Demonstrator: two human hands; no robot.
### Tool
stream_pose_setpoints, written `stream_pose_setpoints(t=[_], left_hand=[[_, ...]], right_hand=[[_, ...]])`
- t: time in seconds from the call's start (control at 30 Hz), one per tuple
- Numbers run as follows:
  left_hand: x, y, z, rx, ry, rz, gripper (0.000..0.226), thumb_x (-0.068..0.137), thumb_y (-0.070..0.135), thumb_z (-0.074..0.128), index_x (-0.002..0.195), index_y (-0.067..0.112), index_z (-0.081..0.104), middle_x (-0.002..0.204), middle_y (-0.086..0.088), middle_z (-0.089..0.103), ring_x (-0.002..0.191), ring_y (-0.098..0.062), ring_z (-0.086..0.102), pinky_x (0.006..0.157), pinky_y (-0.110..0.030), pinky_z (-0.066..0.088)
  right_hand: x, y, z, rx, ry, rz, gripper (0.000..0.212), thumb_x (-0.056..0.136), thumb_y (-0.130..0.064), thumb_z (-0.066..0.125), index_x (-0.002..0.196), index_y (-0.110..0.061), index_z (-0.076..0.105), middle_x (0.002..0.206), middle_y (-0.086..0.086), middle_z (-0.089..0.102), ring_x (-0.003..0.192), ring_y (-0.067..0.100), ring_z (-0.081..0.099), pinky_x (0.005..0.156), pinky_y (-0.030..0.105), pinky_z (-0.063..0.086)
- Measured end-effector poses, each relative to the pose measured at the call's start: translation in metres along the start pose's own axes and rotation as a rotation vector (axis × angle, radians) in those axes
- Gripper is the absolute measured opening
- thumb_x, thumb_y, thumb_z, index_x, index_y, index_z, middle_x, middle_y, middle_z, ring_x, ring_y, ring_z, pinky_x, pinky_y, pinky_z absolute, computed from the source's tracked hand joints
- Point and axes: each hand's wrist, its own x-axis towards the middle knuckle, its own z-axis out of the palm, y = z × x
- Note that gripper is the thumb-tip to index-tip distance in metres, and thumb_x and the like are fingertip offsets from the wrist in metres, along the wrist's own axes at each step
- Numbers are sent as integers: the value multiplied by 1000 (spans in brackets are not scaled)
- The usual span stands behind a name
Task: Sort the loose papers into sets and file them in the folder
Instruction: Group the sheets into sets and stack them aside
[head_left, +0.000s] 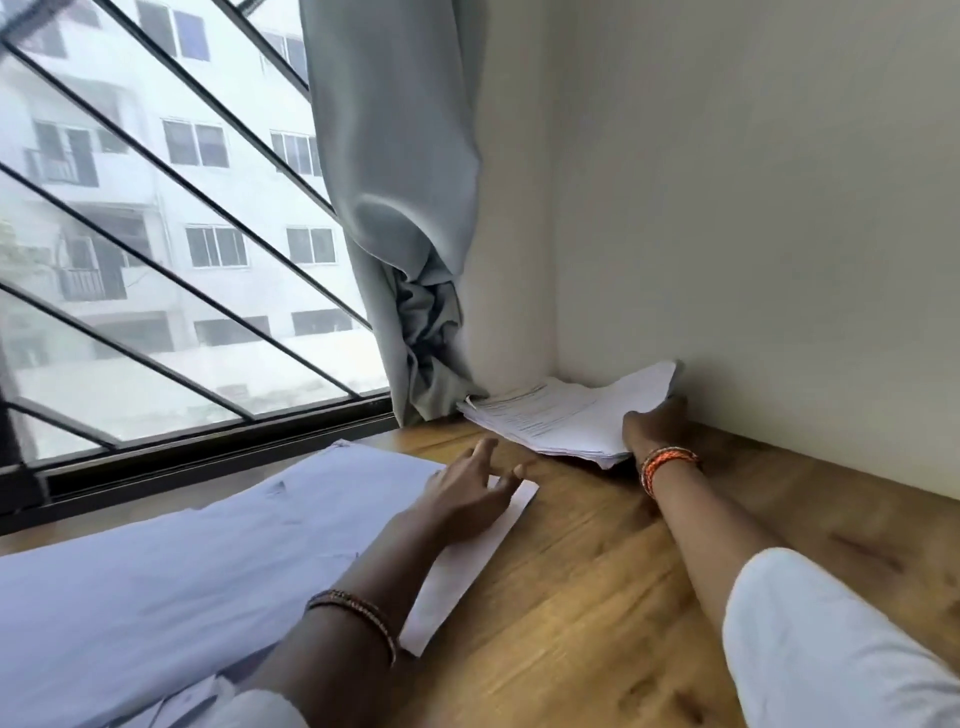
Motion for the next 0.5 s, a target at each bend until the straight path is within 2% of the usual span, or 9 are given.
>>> stream_pose_setpoints(t=[0.07,0.17,0.27,0.4,0.5], left_hand=[[0,-3,6,100,37,20,53,96,50,38,138,18,37,142,-6,46,128,-25,43,106,-42,32],[-2,-3,8,111,80,43,42,96,46,38,126,18,48,133,-2,52,121,-24,48,102,-42,35],[-4,-2,7,112,100,41,35,96,43,39,114,17,54,124,-2,56,114,-24,51,99,-41,37],[-5,-2,6,129,102,49,33,97,38,39,116,16,54,125,-4,55,113,-26,52,97,-40,38],[-4,-2,6,134,97,47,33,97,37,38,117,16,54,125,-4,55,112,-26,52,97,-41,38]], right_hand=[[15,5,4,39,30,-11,60,81,5,53,137,3,33,140,23,44,127,36,48,105,34,37],[27,11,6,59,40,-59,74,77,6,53,146,3,25,150,21,32,137,31,36,116,36,27],[29,16,6,9,59,-88,75,80,8,53,147,1,20,152,19,29,139,30,33,116,31,23],[29,15,1,-131,72,-76,73,87,3,52,148,1,12,154,19,22,141,32,28,112,27,19],[31,14,4,-198,103,-38,78,93,-8,51,149,5,-1,157,21,10,144,32,18,115,32,14]])
